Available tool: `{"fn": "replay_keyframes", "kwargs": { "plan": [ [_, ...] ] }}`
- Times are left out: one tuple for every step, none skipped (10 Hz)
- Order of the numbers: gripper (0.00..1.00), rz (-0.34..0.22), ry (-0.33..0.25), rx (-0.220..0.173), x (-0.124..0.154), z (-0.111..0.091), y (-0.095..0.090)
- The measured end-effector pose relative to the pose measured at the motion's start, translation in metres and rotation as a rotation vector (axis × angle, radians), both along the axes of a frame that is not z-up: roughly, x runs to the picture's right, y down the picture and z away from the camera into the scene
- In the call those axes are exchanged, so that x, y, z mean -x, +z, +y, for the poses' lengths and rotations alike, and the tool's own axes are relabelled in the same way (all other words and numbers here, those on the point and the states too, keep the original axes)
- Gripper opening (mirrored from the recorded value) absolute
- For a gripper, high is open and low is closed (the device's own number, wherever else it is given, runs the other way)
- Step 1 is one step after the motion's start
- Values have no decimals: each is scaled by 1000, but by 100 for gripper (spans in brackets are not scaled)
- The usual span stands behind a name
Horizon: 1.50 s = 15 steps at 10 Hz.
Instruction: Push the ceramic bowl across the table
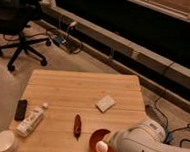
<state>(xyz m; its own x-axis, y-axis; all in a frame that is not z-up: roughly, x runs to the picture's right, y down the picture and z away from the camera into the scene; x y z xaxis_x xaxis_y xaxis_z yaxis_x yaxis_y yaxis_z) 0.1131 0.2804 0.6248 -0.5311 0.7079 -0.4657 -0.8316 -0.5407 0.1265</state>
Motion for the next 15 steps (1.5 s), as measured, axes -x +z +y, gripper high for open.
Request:
{"fn": "replay_keyframes", "kwargs": {
  "plan": [
    [65, 1, 1, 0, 0, 0, 0],
    [65, 0, 0, 0, 0, 0, 0],
    [65, 0, 0, 0, 0, 0, 0],
    [65, 0, 0, 0, 0, 0, 0],
    [65, 0, 0, 0, 0, 0, 0],
    [65, 0, 0, 0, 0, 0, 0],
    [65, 0, 0, 0, 0, 0, 0],
    [65, 1, 6, 2, 0, 0, 0],
    [65, 0, 14, 17, -1, -1, 3],
    [65, -10, 36, 52, 1, -1, 10],
    [65, -31, 74, 119, 5, 0, 19],
    [65, -52, 103, 167, 9, 0, 25],
    [65, -87, 148, 244, 14, 0, 30],
    [65, -117, 195, 322, 12, -5, 34],
    [65, -132, 222, 369, 6, -13, 36]
  ]
}}
